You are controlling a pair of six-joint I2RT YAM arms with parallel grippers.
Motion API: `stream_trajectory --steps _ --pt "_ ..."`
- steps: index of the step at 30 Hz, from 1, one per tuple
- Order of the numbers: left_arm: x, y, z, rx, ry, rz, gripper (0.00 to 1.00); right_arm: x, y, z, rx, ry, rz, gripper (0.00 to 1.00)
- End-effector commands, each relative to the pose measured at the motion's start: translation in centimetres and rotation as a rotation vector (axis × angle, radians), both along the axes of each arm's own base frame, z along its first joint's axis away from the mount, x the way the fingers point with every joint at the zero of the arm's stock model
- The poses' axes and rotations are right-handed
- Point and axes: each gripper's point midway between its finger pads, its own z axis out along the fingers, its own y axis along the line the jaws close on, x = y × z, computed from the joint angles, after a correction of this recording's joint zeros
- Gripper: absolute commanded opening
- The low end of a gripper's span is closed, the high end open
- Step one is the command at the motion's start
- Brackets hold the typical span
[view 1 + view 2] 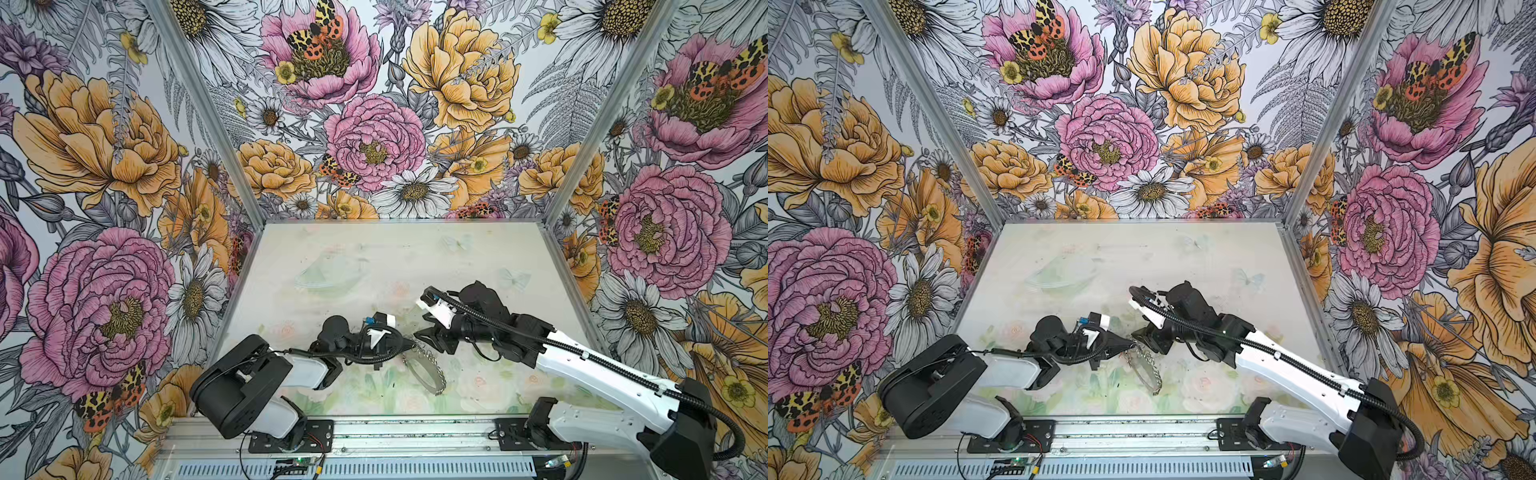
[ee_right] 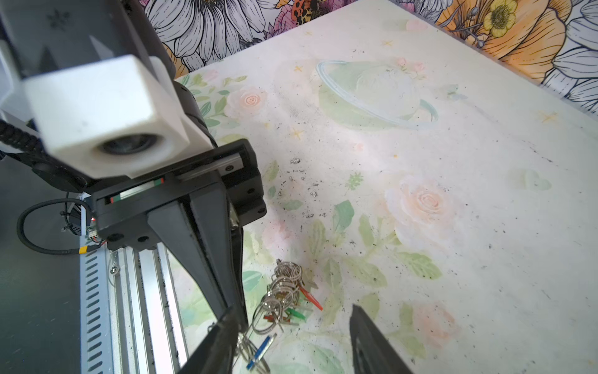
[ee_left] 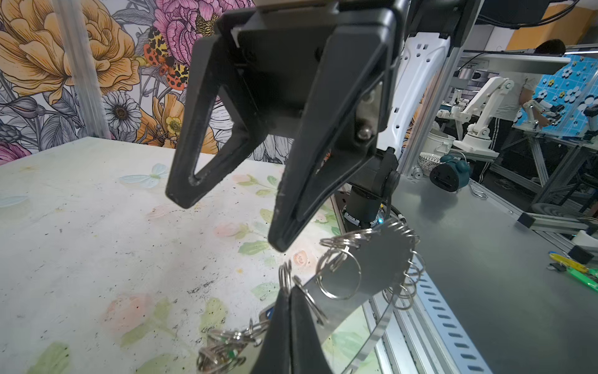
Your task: Put the keys on the keyring
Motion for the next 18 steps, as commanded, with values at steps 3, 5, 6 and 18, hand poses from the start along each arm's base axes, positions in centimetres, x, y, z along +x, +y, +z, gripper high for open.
stream_trajectory --steps 3,5,6,18 --pt "-0.1 -0.2 1.9 -0.031 -0.094 -0.005 0.00 -1.1 0.7 0.5 0.039 0.004 0.069 0.54" --pt "0.0 -0.1 1.9 -0.030 -0.099 -0.001 0.00 -1.4 0.6 0.2 0.039 0.013 0.075 0.53" --pt "0.0 -0.1 1.9 -0.030 -0.100 0.001 0.00 -1.4 0.4 0.0 0.031 0.017 0.067 0.52" --pt "-0.2 0.7 3.0 -0.101 -0.110 -0.021 0.00 -3.3 -0.2 0.0 0.050 0.048 0.156 0.34"
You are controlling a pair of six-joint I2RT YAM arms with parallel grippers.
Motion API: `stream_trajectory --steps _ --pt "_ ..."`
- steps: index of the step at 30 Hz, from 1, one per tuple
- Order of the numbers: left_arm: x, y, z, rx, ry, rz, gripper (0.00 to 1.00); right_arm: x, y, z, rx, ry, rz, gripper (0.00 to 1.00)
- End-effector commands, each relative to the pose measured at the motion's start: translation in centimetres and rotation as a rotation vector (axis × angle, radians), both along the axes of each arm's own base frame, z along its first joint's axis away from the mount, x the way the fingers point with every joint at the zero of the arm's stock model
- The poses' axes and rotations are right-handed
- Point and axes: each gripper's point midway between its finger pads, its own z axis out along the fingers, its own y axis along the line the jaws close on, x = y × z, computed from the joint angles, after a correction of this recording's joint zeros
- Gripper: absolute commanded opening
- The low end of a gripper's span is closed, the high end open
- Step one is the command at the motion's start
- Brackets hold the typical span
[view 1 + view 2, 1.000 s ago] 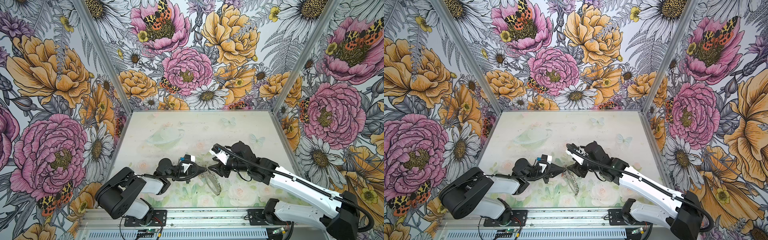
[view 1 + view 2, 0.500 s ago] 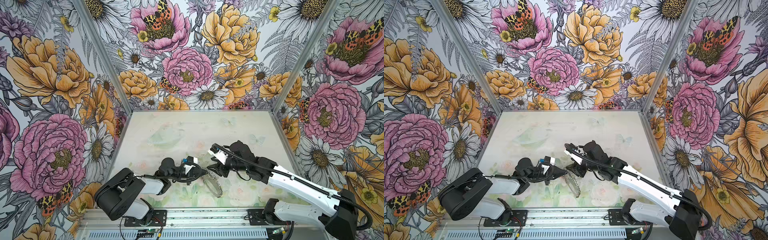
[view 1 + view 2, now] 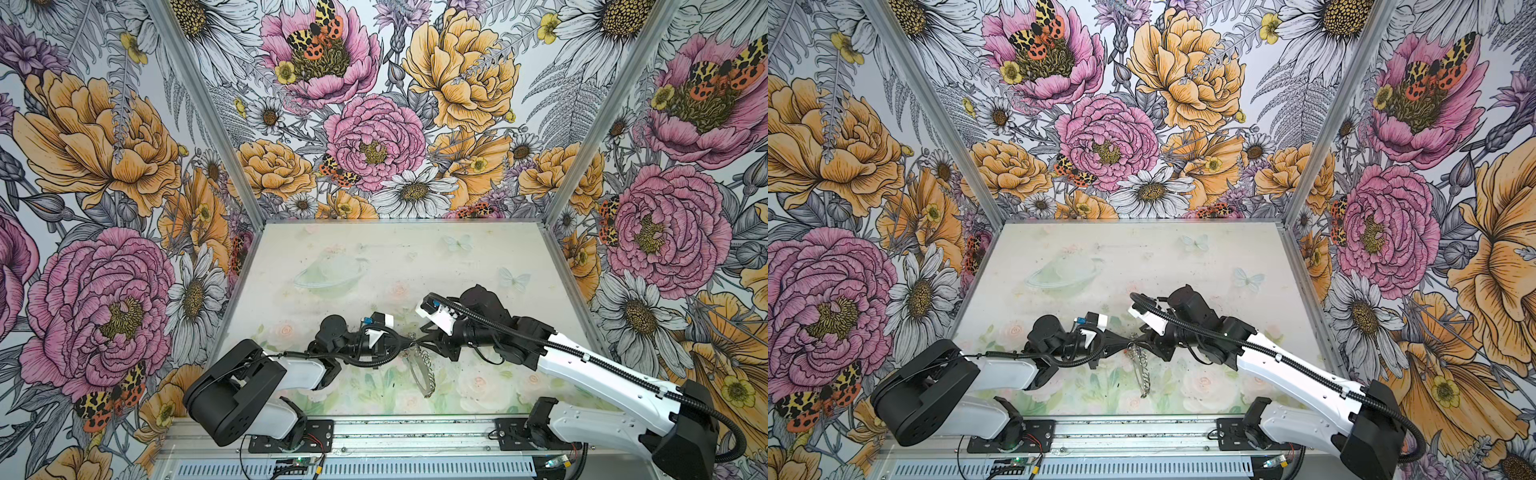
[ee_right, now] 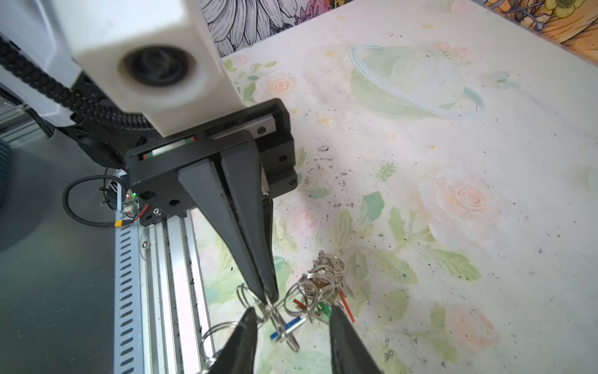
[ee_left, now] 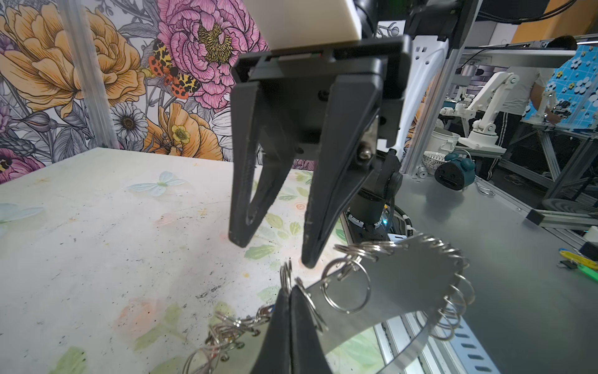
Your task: Put the keys on the keyring
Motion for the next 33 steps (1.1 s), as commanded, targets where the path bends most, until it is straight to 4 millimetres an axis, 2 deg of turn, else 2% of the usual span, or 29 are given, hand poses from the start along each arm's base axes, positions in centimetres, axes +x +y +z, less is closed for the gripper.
stream_trajectory --steps 1,7,12,16,23,33 --pt "-0.6 0.4 2.1 -0.085 -0.064 -0.043 0.00 -1.0 -0.3 0.7 0.032 -0.014 0.057 0.31" --pt "-1.3 0.3 2.4 -0.095 -0.059 -0.096 0.00 -0.5 -0.7 1.4 0.036 -0.070 0.050 0.21" --pt "-1.4 0.4 2.7 -0.102 -0.076 -0.093 0.00 -0.4 -0.4 0.4 0.017 -0.037 0.058 0.20" --pt "-1.3 0.3 2.7 -0.102 -0.072 -0.096 0.00 -1.6 0.2 0.7 0.044 -0.018 0.113 0.21" --pt "-1.4 0.4 2.9 -0.106 -0.076 -0.096 0.00 -2.6 -0.2 1.3 0.072 -0.032 0.140 0.19" --pt "-2.0 0.3 3.2 -0.109 -0.075 -0.127 0.00 -2.5 0.6 0.6 0.054 -0.016 0.161 0.15"
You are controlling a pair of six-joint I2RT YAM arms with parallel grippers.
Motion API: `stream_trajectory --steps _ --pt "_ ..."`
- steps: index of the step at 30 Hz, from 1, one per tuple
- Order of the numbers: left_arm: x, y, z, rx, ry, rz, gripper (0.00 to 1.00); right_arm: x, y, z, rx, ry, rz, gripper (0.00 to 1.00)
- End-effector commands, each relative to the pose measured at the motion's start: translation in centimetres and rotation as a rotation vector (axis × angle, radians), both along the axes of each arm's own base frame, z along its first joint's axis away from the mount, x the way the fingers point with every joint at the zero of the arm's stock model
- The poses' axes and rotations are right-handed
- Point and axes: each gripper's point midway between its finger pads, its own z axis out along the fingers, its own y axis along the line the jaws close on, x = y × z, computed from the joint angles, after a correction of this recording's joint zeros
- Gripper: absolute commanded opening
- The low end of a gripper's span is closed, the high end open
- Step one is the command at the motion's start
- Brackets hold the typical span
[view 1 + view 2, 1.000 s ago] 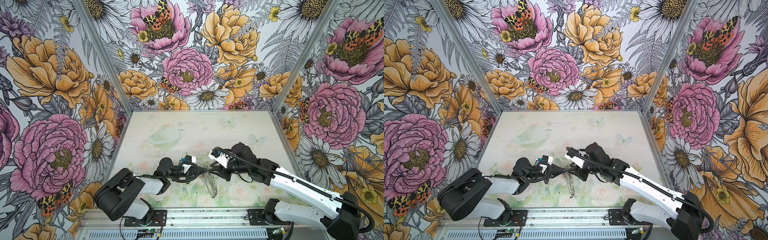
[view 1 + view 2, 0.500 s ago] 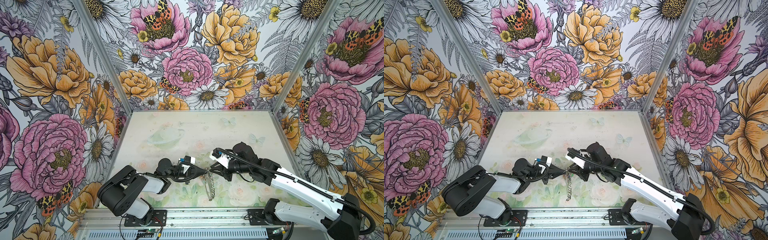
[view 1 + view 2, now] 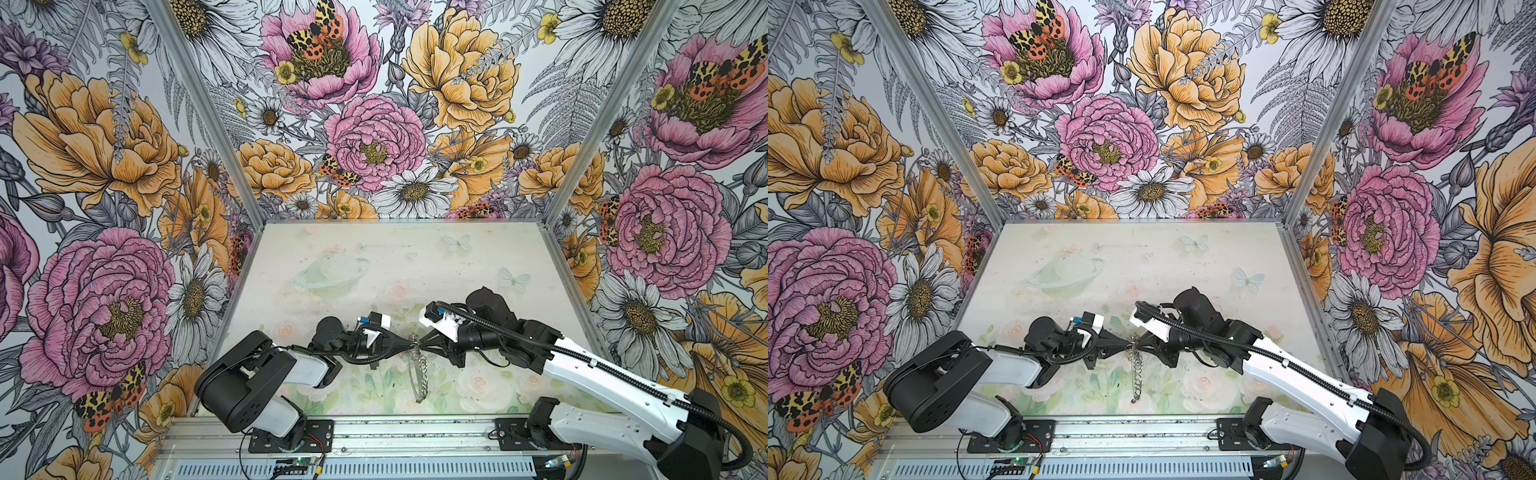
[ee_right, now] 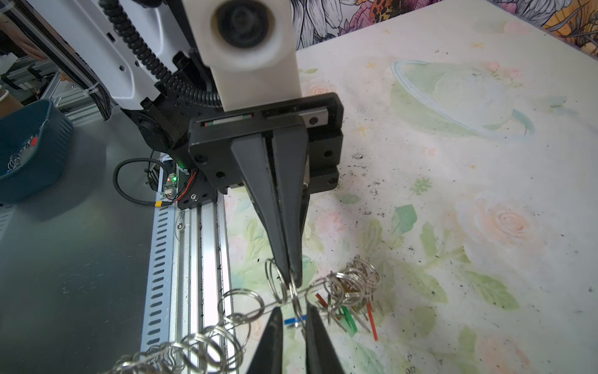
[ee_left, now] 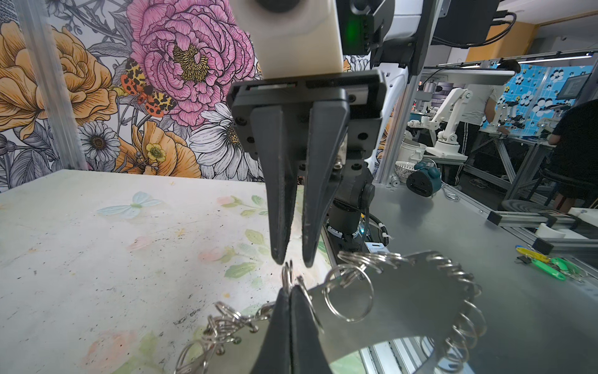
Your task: Put the keys on the keyring
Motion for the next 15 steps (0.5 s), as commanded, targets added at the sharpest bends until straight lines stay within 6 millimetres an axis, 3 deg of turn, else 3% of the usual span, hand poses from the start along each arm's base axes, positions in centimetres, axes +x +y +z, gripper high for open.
stream_trajectory --steps 1,15 --pt "-0.85 0.12 2.29 -0.063 -0.081 -0.035 0.00 -0.31 0.58 0.40 0.015 -0.012 0.034 0.15" --pt "-0.89 -0.05 2.29 -0.061 -0.075 -0.043 0.00 0.14 0.75 -0.10 -0.008 -0.015 0.017 0.08"
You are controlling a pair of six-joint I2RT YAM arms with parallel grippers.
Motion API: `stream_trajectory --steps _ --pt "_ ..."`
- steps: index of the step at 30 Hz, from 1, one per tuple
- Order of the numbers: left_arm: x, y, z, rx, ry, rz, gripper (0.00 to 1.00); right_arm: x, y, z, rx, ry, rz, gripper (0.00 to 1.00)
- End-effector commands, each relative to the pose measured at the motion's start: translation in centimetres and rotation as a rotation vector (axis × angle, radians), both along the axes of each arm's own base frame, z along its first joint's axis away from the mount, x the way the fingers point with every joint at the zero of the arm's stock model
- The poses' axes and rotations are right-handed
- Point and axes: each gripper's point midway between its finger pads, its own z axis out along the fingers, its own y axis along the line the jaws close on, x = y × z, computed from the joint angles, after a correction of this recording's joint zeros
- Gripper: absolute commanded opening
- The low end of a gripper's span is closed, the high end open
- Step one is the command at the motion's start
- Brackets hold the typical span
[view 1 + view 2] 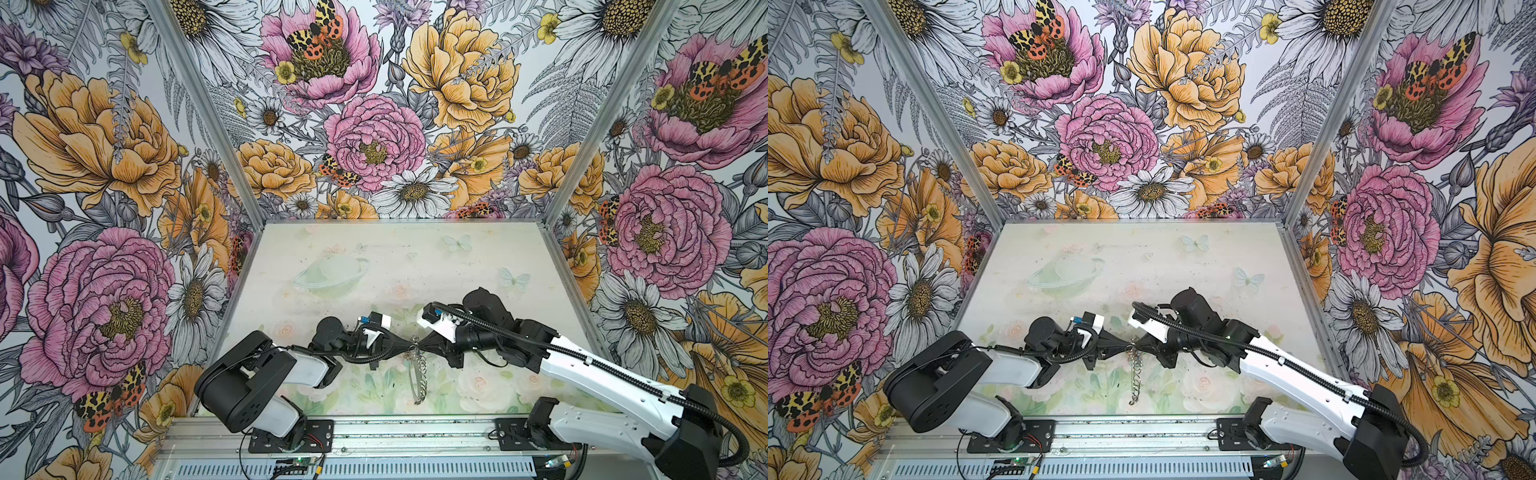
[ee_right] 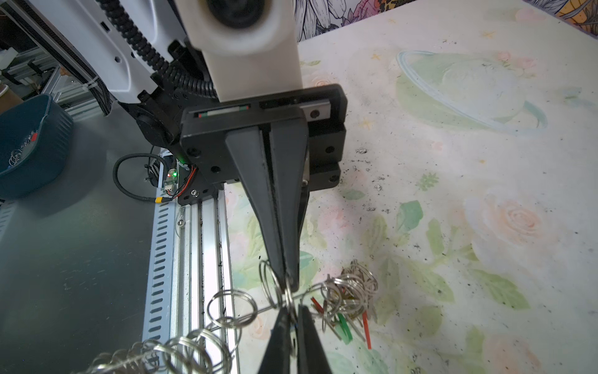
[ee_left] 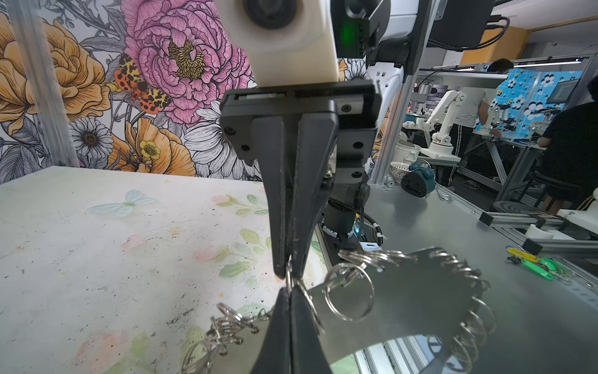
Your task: Put the keys on the keyring
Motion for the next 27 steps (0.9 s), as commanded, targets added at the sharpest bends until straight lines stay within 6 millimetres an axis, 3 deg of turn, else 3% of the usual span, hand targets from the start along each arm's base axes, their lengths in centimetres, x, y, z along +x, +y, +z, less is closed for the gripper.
stream_trajectory --steps 1,8,12,15,18,27 --pt "-0.7 0.0 2.3 -0.065 -0.088 -0.030 0.00 0.3 0.5 0.5 0.006 -0.024 0.008 0.07" --pt "-0.3 0.0 2.0 -0.062 -0.083 -0.005 0.01 1.7 0.3 1.3 -0.006 -0.055 -0.070 0.00" --pt "1.6 0.8 0.7 -0.022 -0.080 0.120 0.21 2.0 -0.4 1.2 -0.078 -0.037 -0.094 0.00" --pt "2.4 0.7 -0.8 0.074 -0.073 0.165 0.28 1.7 -0.9 0.5 -0.169 0.001 -0.080 0.00" --pt "2.3 0.3 -1.7 0.178 -0.117 0.185 0.30 1.5 -1.5 0.0 -0.243 0.016 -0.062 0.00" --pt "2.1 -0.1 -1.5 0.188 -0.122 0.199 0.29 1.6 -1.0 0.4 -0.367 0.013 0.011 0.00"
